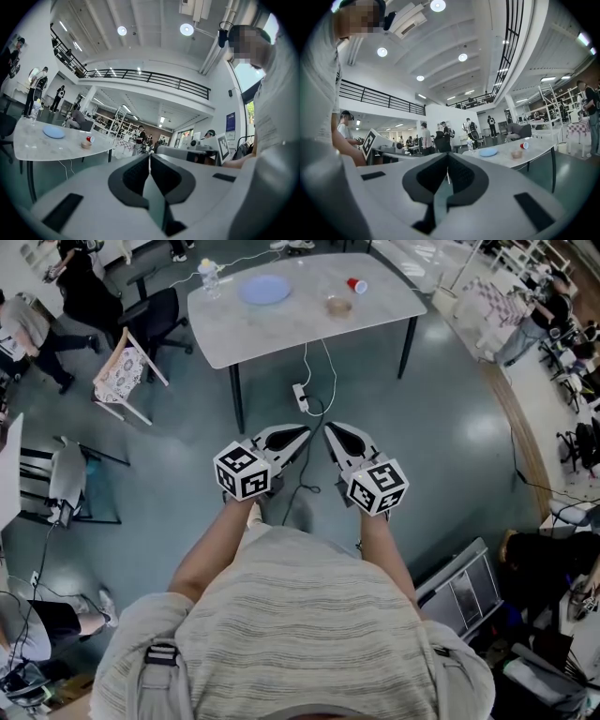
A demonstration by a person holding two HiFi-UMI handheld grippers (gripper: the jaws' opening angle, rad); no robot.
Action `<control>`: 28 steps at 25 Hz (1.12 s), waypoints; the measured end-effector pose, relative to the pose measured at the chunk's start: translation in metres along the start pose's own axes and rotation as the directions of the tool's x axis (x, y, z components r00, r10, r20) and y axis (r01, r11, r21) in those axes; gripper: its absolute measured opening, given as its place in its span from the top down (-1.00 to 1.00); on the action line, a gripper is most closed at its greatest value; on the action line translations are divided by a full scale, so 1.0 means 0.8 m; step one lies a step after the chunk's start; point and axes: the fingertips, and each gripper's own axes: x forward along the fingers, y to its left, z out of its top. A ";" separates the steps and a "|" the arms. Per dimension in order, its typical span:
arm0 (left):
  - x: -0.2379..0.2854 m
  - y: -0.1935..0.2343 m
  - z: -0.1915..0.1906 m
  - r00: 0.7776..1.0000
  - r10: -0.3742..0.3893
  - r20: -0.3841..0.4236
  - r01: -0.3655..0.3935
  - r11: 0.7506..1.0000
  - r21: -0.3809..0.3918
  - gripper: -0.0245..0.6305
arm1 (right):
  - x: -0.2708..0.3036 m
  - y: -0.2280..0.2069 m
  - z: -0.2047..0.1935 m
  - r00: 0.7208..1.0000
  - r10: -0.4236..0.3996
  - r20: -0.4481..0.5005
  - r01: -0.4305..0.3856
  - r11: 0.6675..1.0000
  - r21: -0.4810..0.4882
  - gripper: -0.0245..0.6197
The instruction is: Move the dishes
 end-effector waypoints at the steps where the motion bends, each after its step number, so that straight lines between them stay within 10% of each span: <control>1: 0.001 0.000 0.000 1.000 0.002 0.000 -0.002 1.000 -0.001 0.85 | -0.001 -0.002 0.000 1.000 0.000 -0.001 0.000 1.000 0.004 0.87; 28: 0.028 0.049 0.014 1.000 0.005 -0.013 -0.006 1.000 -0.008 0.85 | 0.034 -0.041 0.001 1.000 -0.014 -0.013 0.015 0.999 0.036 0.87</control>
